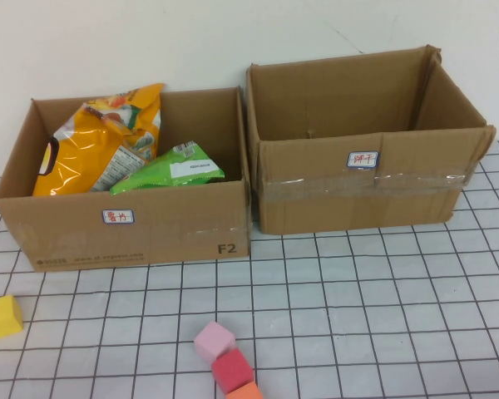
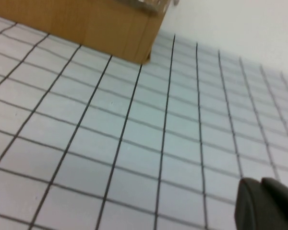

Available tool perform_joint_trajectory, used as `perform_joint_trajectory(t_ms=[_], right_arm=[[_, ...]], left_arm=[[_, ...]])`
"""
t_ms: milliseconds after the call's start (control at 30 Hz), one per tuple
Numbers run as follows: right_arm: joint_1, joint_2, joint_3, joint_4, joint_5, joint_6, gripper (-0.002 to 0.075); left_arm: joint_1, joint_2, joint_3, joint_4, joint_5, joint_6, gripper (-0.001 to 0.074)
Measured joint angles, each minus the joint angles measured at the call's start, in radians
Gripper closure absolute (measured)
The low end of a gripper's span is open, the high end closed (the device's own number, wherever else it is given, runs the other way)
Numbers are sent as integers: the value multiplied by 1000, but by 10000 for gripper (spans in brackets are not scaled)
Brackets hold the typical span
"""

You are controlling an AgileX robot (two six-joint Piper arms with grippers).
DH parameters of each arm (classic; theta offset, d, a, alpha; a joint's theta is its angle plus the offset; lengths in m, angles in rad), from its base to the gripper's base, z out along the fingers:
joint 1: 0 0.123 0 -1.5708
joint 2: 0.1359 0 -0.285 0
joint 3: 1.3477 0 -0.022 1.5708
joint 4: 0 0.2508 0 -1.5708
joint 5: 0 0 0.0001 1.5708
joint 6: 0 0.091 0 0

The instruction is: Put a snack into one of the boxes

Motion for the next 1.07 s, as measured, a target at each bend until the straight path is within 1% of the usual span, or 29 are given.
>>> perform_joint_trajectory(t_ms=[167,267,433,733,867,1067], right_arm=[[-2,0,0,-26,34,141,726],[-32,0,0,-56,36,219,726],[-41,0,-2,-68,40,263,726],[-41,0,-2,-70,47,263,726],[-41,0,-4,-71,48,206,726],[-41,0,-4,-71,50,191,726]], left_arm=[[0,0,0,0,0,0,737],[0,0,0,1,0,0,737],[0,0,0,1,0,0,736],[0,0,0,1,0,0,737],[0,0,0,1,0,0,736],[0,0,0,2,0,0,737]])
